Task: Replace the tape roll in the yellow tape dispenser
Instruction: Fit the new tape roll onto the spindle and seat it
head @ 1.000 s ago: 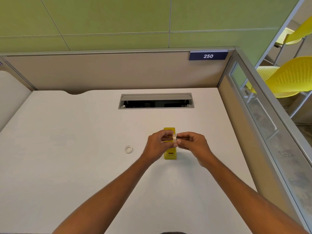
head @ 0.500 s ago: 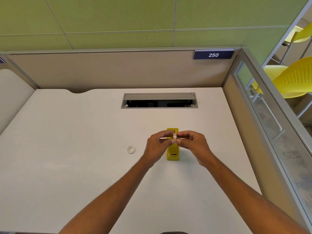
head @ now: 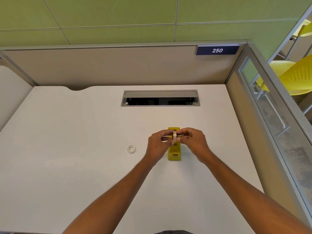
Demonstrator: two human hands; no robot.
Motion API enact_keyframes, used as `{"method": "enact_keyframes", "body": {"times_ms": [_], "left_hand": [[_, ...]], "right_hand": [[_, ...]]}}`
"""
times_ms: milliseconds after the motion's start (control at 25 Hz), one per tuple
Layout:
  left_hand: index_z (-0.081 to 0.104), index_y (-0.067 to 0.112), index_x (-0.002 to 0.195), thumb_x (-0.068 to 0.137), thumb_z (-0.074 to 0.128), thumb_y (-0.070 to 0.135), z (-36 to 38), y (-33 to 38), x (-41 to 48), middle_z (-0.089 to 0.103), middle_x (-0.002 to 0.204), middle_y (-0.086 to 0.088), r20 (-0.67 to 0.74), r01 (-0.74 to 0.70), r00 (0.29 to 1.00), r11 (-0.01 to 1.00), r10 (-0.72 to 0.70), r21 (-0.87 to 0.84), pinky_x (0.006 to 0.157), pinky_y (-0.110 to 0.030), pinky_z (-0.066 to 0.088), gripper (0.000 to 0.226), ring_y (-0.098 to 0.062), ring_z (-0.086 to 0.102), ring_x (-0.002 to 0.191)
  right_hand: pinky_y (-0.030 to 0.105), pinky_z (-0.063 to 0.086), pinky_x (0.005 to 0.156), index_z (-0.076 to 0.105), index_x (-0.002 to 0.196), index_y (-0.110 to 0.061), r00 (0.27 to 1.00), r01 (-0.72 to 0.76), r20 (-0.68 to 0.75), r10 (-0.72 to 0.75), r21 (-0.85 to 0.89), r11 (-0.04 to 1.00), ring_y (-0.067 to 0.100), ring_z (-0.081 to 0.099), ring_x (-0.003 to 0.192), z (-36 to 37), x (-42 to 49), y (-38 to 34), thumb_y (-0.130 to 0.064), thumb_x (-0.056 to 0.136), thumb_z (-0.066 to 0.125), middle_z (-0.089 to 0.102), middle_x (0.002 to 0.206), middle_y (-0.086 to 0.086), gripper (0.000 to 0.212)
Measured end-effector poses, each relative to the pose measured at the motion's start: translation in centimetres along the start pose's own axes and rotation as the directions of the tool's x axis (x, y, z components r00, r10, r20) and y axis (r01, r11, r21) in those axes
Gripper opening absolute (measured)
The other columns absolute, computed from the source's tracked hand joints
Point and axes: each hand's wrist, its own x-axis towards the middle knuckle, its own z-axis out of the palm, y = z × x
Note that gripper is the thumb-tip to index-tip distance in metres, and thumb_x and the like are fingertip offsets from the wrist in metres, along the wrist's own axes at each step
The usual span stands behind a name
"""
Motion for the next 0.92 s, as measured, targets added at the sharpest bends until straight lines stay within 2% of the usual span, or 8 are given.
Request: {"method": "enact_keyframes", "body": {"times_ms": [240,400,600,760,920], "left_hand": [[0.081,0.017,0.128,0.089,0.076,-0.009,0.2,-0.1,0.9,0.085,0.116,0.0,-0.014,-0.023,1.0,1.0,0.023,0.014,0.073,-0.014,0.061,0.047,-0.013,0.082,0.099],[0.081,0.018,0.128,0.09,0.073,-0.008,0.6,-0.2,1.7,0.085,0.117,0.001,0.0,-0.023,1.0,0.999,0.023,0.04,0.076,-0.016,0.063,0.047,-0.018,0.082,0.104],[0.079,0.015,0.132,0.092,0.068,-0.011,1.2,-0.9,2.3,0.079,0.13,-0.003,-0.009,-0.027,1.0,0.996,0.028,0.08,0.082,-0.018,0.065,0.049,-0.02,0.08,0.11],[0.078,0.012,0.134,0.092,0.071,-0.011,1.4,-1.3,2.7,0.078,0.134,-0.006,-0.008,-0.04,0.999,0.99,0.042,0.138,0.093,-0.028,0.066,0.049,-0.022,0.079,0.112],[0.078,0.015,0.135,0.096,0.072,-0.004,1.7,-1.8,2.8,0.078,0.133,-0.006,-0.024,-0.03,0.999,0.983,0.035,0.181,0.097,-0.039,0.068,0.044,-0.022,0.08,0.11]], "right_hand": [[0.044,0.065,0.094,0.081,0.102,-0.021,1.0,0.018,-0.019,-0.02,-0.094,0.995,0.021,0.079,0.096,0.4,1.2,-0.1,-0.001,0.085,0.084,0.083,0.1,-0.001,0.026],[0.039,0.066,0.091,0.078,0.106,-0.021,0.999,0.01,-0.045,-0.018,-0.157,0.988,0.017,0.079,0.095,0.7,1.9,0.1,-0.001,0.088,0.083,0.082,0.102,-0.003,0.028],[0.036,0.066,0.088,0.077,0.108,-0.019,0.998,0.022,-0.047,-0.032,-0.2,0.98,0.015,0.079,0.095,0.9,2.6,0.5,0.003,0.087,0.081,0.081,0.103,-0.003,0.03],[0.035,0.067,0.085,0.076,0.107,-0.02,0.997,0.052,-0.036,-0.062,-0.234,0.971,0.016,0.077,0.095,1.1,2.9,0.8,0.006,0.086,0.08,0.079,0.101,-0.003,0.034],[0.035,0.062,0.084,0.076,0.111,-0.026,0.992,0.097,-0.036,-0.12,-0.395,0.914,0.016,0.068,0.097,1.4,3.1,1.1,0.0,0.087,0.082,0.076,0.106,-0.008,0.036]]}}
